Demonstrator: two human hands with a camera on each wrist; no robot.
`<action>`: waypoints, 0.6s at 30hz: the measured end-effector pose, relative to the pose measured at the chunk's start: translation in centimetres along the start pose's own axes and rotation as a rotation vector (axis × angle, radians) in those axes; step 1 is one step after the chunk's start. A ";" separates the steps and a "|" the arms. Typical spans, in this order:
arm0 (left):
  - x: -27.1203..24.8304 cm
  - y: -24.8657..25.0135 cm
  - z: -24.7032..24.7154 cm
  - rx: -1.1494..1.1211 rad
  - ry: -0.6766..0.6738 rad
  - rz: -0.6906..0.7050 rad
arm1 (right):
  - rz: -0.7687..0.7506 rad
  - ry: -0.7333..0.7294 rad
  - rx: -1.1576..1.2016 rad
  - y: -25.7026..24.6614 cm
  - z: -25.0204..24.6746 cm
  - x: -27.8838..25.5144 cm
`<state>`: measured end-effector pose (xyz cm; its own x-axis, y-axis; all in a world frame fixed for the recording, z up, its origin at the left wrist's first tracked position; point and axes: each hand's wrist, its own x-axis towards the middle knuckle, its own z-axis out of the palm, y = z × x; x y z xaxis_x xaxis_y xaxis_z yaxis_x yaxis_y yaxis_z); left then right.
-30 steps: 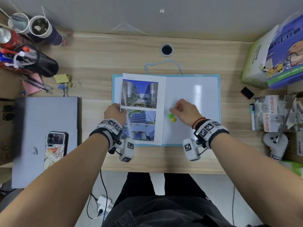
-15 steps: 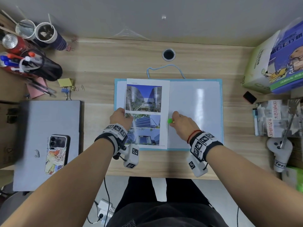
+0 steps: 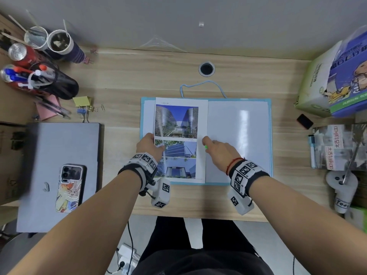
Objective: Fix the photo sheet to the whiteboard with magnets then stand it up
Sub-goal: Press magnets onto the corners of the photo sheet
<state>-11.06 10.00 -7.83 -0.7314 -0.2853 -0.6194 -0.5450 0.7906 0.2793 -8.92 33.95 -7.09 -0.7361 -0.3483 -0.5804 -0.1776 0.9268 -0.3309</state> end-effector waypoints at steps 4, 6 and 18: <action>-0.3 0.4 0.0 0.019 -0.042 0.033 | 0.098 -0.002 -0.008 0.5 0.1 0.3; -0.5 0.7 0.1 0.022 -0.072 0.050 | 0.129 -0.001 -0.017 1.0 -0.1 0.0; -1.4 3.3 1.8 -0.080 -0.126 0.045 | 0.276 0.190 0.345 5.1 -4.1 -0.3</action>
<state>-11.06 14.03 -7.36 -0.7014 -0.1761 -0.6907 -0.5472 0.7541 0.3633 -12.22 39.32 -5.56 -0.8373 -0.0340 -0.5457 0.2446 0.8693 -0.4296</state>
